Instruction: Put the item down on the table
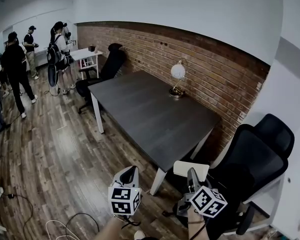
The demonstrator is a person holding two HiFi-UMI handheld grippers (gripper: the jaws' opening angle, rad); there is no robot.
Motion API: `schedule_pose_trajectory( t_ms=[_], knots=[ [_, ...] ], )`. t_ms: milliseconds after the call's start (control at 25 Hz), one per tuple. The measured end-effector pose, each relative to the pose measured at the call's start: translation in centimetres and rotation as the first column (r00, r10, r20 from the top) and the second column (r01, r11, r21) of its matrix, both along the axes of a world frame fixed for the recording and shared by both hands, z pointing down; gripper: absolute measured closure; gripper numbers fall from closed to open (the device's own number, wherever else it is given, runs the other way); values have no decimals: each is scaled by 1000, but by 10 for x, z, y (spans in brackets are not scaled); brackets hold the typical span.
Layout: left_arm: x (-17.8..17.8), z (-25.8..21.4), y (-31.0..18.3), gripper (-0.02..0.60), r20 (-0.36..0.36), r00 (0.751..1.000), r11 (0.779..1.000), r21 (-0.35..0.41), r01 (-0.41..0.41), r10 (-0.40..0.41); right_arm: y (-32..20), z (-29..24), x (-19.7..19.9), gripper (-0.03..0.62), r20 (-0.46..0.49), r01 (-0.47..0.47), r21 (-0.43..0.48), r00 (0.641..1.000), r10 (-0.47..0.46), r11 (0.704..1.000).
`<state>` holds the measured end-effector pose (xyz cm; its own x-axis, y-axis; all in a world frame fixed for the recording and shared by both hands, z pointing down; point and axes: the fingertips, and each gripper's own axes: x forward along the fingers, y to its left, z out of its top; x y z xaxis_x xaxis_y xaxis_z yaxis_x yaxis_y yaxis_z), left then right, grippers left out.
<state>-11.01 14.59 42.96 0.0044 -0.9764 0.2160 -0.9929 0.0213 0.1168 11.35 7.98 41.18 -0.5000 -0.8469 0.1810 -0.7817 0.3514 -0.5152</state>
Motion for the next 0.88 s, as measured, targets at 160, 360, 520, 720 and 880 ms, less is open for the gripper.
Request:
schedule_pose_trajectory(
  t_ms=[160,360,520,720,880],
  knots=[
    [-2,3,-15,563,-11,1000,1000,-2,-2,2,-13,-2,0,435,-10,-4,3,1000,4,1000],
    [0,5,-30,563,-9,1000,1000,-13,-10,10,-28,0,5,435,-11,-18,-7,1000,18,1000],
    [-3,9,-48,563,-7,1000,1000,-16,-17,17,-43,7,6,435,-11,-34,-13,999,34,999],
    [-9,12,-86,563,-5,998,998,-5,-55,55,-68,12,0,436,-19,-63,-8,998,63,998],
    [-16,9,-127,563,-12,996,996,10,-86,86,-98,11,-7,435,-36,-87,0,996,87,996]
  ],
)
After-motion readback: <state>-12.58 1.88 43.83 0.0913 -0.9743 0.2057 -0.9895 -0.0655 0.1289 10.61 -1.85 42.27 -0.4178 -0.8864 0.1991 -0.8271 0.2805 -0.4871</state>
